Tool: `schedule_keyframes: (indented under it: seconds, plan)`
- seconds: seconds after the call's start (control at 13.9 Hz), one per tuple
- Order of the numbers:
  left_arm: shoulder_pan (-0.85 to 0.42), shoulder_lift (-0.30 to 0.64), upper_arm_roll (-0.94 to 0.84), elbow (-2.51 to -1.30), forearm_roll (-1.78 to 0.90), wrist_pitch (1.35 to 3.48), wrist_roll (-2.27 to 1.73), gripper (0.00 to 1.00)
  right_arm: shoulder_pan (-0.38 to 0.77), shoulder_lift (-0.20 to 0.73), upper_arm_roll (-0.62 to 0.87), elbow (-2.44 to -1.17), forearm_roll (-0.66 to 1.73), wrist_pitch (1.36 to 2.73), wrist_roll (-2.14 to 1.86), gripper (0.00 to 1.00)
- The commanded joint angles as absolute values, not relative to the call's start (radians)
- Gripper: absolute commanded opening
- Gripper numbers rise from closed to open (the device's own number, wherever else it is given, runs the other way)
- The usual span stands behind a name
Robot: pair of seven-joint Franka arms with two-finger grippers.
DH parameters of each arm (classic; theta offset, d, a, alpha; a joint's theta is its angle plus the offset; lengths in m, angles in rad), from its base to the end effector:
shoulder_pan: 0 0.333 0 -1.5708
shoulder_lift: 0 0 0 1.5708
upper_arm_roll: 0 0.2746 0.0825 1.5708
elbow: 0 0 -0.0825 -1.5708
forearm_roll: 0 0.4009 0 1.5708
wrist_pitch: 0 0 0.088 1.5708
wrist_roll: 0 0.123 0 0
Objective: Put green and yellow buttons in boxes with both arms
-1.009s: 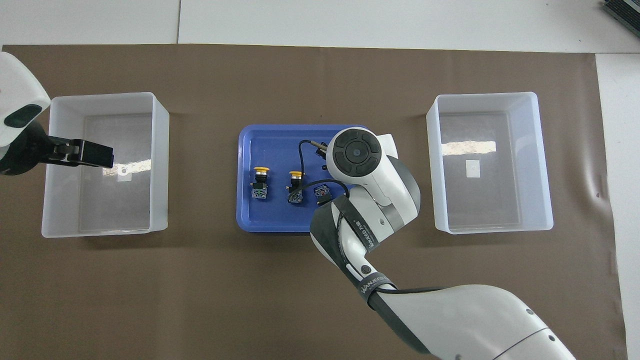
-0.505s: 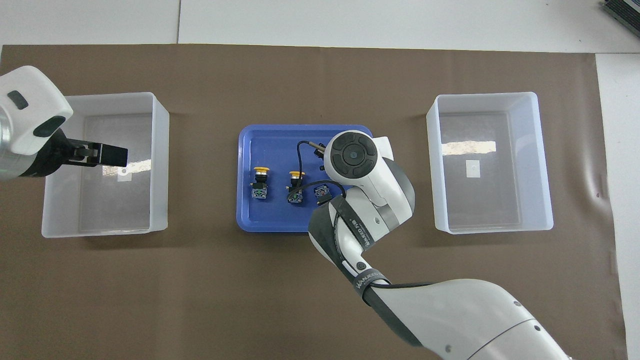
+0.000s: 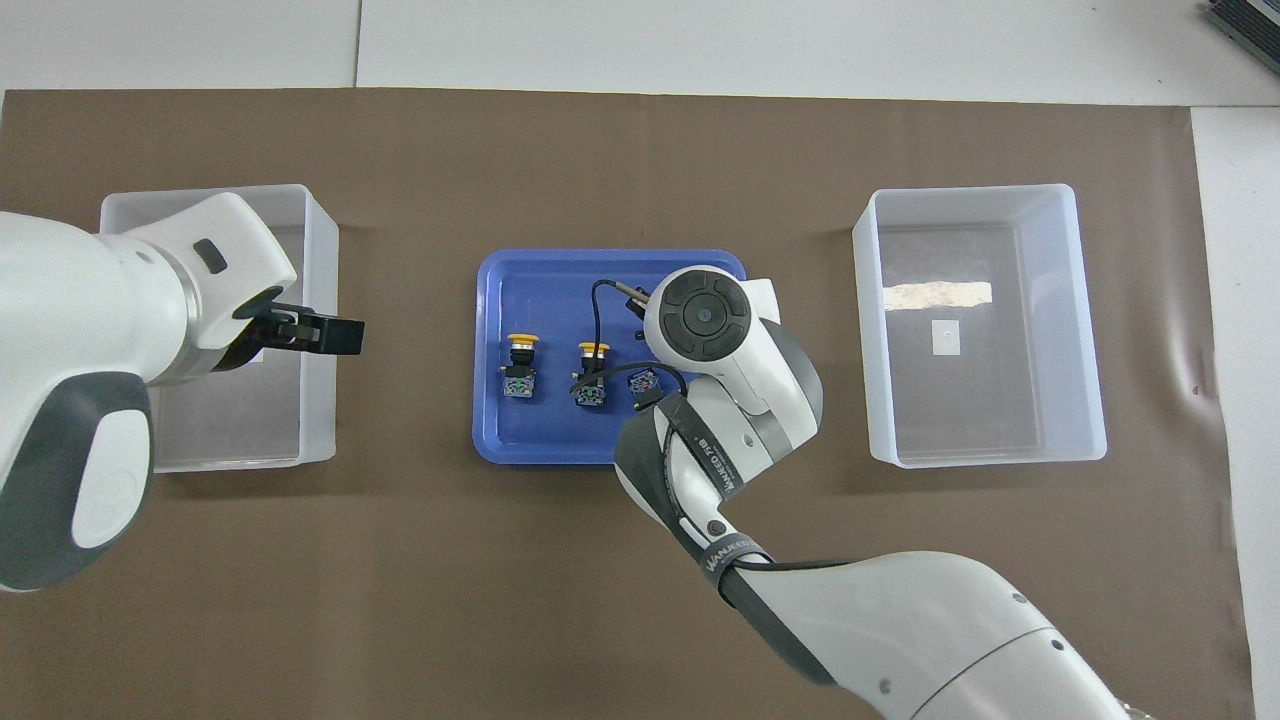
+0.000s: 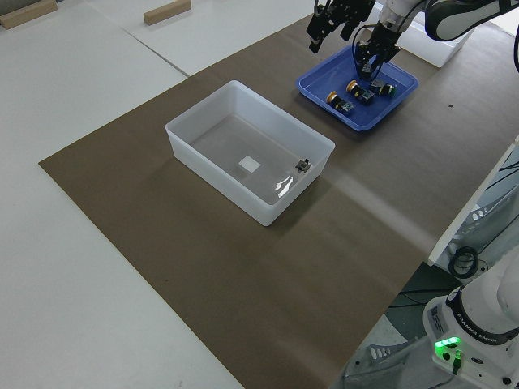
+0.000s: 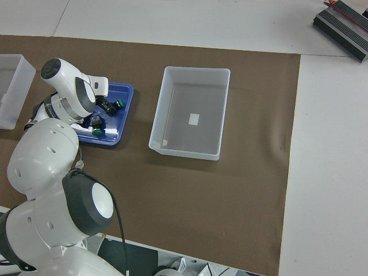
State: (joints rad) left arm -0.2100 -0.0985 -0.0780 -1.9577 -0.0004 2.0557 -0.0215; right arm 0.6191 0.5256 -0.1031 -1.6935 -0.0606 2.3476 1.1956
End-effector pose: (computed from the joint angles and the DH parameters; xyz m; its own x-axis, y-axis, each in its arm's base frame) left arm 0.5494 -0.1637 0.4758 0.9460 -0.2588 0.1951 -0.2633 -0.9647 -0.0031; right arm 0.5914 0.3392 0.2439 0.8010 -0.5822 0.1394 -0.5766 -0.8129 -0.0816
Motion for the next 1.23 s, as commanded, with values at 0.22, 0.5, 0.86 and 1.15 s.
schedule_keyframes:
  seconds: [0.22, 0.5, 0.86, 1.15]
  plan:
    - [-0.365, 0.029, -0.066, -2.039, 0.009, 2.357, -0.28, 1.0, 0.507, 0.326, -0.097, -1.689, -0.04, 2.18, 1.003, 0.0]
    - [-0.407, 0.052, -0.066, -2.132, 0.009, 2.494, -0.324, 1.0, 0.35, 0.253, -0.1, -1.69, -0.041, 2.1, 0.523, 0.0]
    - [-0.454, 0.115, -0.066, -2.181, 0.009, 2.543, -0.331, 1.0, 0.16, 0.215, -0.098, -1.796, -0.038, 2.117, 0.102, 0.0]
    - [-0.472, 0.147, -0.066, -2.187, 0.009, 2.549, -0.394, 1.0, 0.1, 0.228, -0.098, -1.946, 0.025, 2.313, -0.032, 0.0]
